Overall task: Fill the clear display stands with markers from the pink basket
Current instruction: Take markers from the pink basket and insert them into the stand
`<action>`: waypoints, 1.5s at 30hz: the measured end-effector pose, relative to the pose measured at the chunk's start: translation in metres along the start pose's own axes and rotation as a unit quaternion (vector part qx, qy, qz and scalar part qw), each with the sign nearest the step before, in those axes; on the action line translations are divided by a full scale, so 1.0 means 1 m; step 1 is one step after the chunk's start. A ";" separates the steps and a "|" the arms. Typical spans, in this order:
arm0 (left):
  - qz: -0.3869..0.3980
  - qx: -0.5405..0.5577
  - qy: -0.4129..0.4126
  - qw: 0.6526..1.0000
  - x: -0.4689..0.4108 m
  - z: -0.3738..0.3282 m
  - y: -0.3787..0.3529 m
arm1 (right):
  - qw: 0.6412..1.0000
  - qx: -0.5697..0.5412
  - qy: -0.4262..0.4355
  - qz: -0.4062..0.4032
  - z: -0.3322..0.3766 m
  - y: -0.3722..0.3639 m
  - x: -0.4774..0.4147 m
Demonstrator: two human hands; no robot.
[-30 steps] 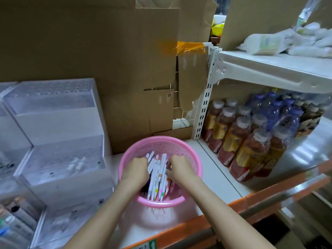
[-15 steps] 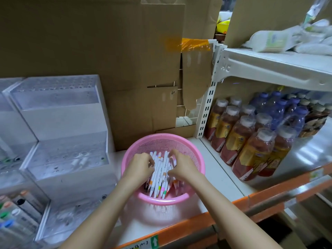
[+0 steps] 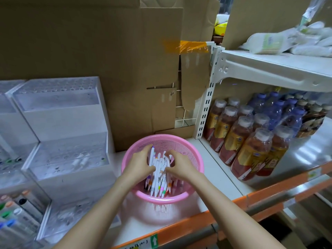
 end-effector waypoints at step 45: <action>-0.360 0.099 -0.158 0.914 0.133 0.021 0.305 | 0.893 -0.269 0.323 -0.160 0.315 0.027 0.012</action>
Point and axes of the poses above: each hand's wrist, its own x-axis away from the middle knuckle, its own y-axis out of the back of the hand, z = x × y, the point moved 6 cm from there along -x, towards the middle knuckle, and after that the axes turned 8 degrees about x, right-handed, at the moved point
